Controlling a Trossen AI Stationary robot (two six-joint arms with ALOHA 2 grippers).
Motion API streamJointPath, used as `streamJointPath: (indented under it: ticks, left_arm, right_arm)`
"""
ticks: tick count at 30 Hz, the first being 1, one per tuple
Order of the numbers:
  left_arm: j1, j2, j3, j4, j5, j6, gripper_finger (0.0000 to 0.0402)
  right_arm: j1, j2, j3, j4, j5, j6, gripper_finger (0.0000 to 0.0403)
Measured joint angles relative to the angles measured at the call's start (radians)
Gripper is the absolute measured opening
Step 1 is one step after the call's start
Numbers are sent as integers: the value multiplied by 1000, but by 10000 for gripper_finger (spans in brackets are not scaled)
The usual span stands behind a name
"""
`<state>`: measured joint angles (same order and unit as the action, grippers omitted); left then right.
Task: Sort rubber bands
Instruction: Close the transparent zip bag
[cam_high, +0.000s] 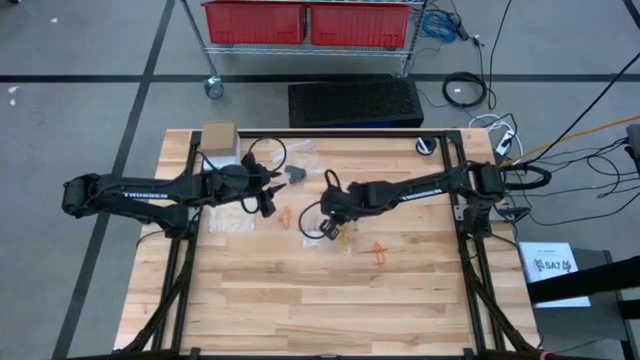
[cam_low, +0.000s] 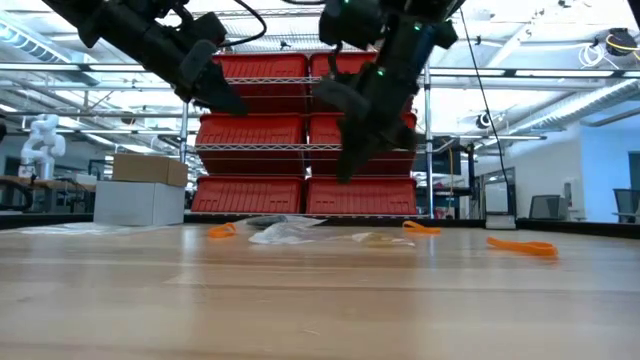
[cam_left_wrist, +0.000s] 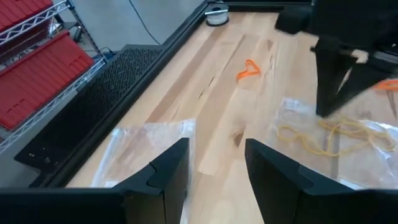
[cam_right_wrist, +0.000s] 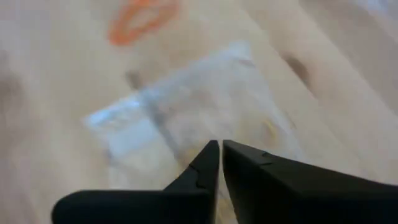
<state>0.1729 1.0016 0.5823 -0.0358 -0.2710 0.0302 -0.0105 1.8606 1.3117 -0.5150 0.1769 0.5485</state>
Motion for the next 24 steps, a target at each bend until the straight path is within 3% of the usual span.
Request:
streamJointPath:
  ticks: [8,14,24]
  left_arm:
    - [-5,0,0,6,-24,-51,164]
    - [19,0,0,5,-48,-51,164]
    - [66,0,0,3,-48,-51,164]
  right_arm:
    - [-81,63,1,93,-108,-233,87]
    - [-178,151,0,149,-216,-393,95]
    - [-268,175,3,274,-452,-544,136]
